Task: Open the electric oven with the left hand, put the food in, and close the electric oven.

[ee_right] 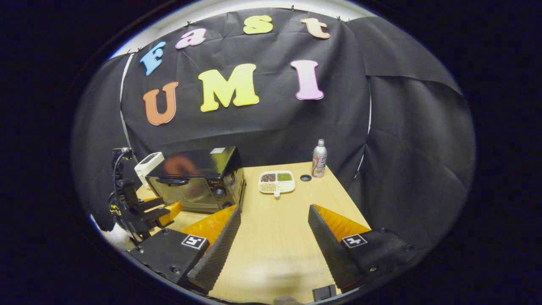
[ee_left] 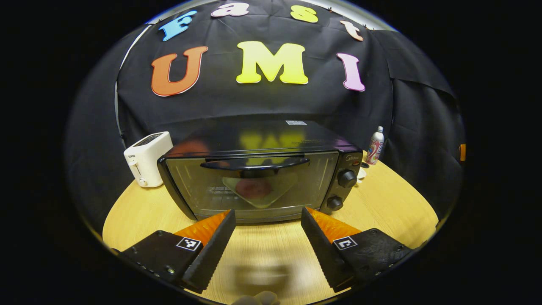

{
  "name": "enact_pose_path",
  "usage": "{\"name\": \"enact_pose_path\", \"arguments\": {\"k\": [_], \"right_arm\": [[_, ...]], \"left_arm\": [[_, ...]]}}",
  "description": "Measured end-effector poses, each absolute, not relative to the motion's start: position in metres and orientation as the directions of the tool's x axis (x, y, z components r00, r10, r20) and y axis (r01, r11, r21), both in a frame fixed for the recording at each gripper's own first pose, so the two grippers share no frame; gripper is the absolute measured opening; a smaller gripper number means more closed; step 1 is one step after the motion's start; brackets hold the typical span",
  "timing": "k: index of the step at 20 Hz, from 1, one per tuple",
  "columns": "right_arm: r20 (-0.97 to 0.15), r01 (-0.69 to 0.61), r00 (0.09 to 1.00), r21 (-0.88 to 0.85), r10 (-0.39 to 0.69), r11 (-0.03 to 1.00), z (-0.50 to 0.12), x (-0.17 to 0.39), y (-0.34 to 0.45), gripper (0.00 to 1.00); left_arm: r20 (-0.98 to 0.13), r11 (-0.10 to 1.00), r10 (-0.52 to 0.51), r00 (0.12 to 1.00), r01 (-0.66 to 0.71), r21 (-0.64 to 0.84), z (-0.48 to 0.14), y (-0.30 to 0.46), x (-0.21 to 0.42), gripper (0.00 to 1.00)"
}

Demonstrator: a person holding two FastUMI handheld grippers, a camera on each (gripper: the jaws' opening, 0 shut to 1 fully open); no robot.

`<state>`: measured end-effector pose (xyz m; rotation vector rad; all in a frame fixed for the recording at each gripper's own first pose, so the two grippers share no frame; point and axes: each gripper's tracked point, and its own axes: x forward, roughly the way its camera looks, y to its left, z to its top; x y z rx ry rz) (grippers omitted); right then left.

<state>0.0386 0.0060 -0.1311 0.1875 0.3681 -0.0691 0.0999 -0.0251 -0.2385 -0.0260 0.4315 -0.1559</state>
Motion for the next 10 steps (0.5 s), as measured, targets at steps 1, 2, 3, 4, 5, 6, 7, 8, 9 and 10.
{"name": "enact_pose_path", "arguments": {"k": [1,2,3,4,5,6,7,8,9,10], "right_arm": [[-0.364,0.1,0.931,0.17,-0.032,0.98,-0.131,0.037,0.007,1.0],[-0.362,0.098,0.932,0.17,-0.03,0.981,-0.13,0.037,0.007,0.96],[-0.362,0.098,0.932,0.168,-0.031,0.981,-0.131,0.036,0.007,0.96],[-0.361,0.096,0.932,0.168,-0.03,0.981,-0.13,0.035,0.008,0.96],[-0.36,0.096,0.933,0.167,-0.03,0.981,-0.13,0.033,0.008,1.0],[-0.359,0.095,0.933,0.164,-0.03,0.982,-0.128,0.032,0.008,1.0],[-0.357,0.095,0.934,0.161,-0.032,0.982,-0.128,0.031,0.008,1.0],[-0.354,0.095,0.935,0.159,-0.033,0.983,-0.126,0.03,0.008,1.0],[-0.351,0.096,0.936,0.158,-0.035,0.983,-0.126,0.029,0.008,0.96],[-0.346,0.095,0.938,0.159,-0.035,0.983,-0.123,0.028,0.008,0.96]], "left_arm": [[-0.413,0.988,-0.154,0.898,0.143,-0.056,-0.237,-0.024,0.099,0.97],[-0.41,0.987,-0.158,0.898,0.146,-0.06,-0.237,-0.025,0.098,0.97],[-0.408,0.988,-0.153,0.9,0.141,-0.059,-0.236,-0.024,0.097,0.97],[-0.407,0.988,-0.154,0.9,0.141,-0.061,-0.235,-0.025,0.096,0.97],[-0.405,0.989,-0.151,0.902,0.138,-0.061,-0.235,-0.025,0.095,0.97],[-0.4,0.988,-0.155,0.903,0.141,-0.064,-0.232,-0.026,0.094,0.97],[-0.396,0.988,-0.152,0.906,0.139,-0.06,-0.23,-0.026,0.092,0.97],[-0.389,0.988,-0.153,0.909,0.141,-0.059,-0.227,-0.026,0.091,0.97],[-0.383,0.988,-0.156,0.91,0.144,-0.06,-0.225,-0.027,0.09,0.97],[-0.381,0.988,-0.154,0.912,0.143,-0.059,-0.222,-0.027,0.087,0.97]]}}
